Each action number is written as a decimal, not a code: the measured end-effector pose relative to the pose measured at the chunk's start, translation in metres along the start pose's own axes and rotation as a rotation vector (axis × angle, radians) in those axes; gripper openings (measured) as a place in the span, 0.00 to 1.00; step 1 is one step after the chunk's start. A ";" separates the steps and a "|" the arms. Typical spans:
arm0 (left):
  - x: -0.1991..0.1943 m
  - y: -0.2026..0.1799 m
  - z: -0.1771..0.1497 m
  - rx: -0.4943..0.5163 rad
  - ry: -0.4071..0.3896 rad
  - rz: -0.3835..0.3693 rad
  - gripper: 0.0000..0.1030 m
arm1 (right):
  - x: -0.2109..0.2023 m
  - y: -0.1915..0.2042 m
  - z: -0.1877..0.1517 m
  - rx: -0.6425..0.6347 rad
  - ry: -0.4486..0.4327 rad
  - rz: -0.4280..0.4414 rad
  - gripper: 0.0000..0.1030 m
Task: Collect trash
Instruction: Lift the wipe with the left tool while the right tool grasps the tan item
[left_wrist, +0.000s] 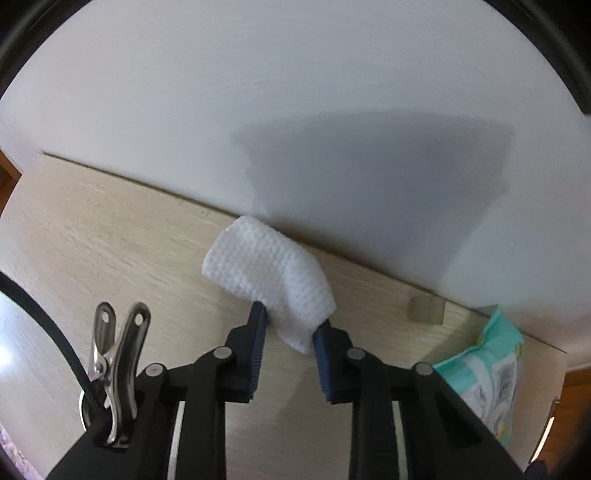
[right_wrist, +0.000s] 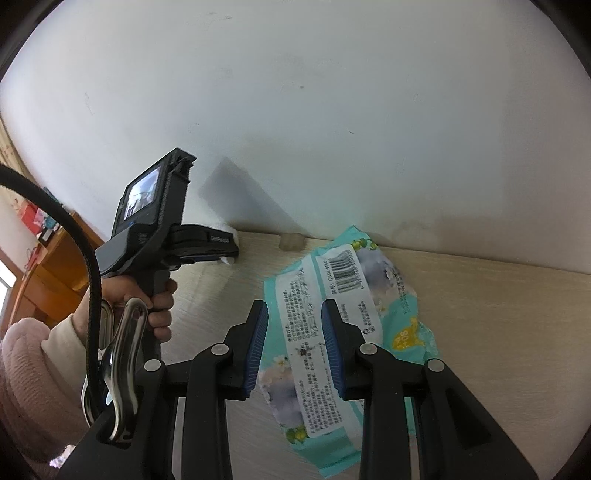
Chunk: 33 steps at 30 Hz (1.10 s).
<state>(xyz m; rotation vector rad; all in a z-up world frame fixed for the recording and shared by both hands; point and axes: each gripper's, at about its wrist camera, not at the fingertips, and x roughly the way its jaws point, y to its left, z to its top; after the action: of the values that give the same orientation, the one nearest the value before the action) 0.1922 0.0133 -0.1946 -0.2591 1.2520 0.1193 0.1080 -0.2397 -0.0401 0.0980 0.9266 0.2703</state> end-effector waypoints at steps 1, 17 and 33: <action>-0.001 0.008 -0.003 0.003 0.004 -0.009 0.24 | 0.001 0.003 0.001 -0.002 -0.001 -0.003 0.30; -0.057 0.132 -0.073 0.043 -0.062 -0.056 0.21 | 0.082 0.066 0.032 -0.008 0.035 -0.015 0.35; -0.062 0.198 -0.115 0.084 -0.085 -0.056 0.21 | 0.151 0.064 0.045 -0.047 0.089 -0.233 0.35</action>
<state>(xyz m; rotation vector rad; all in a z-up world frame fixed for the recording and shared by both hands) 0.0211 0.1780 -0.1945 -0.2137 1.1617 0.0293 0.2180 -0.1356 -0.1178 -0.0657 1.0099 0.0807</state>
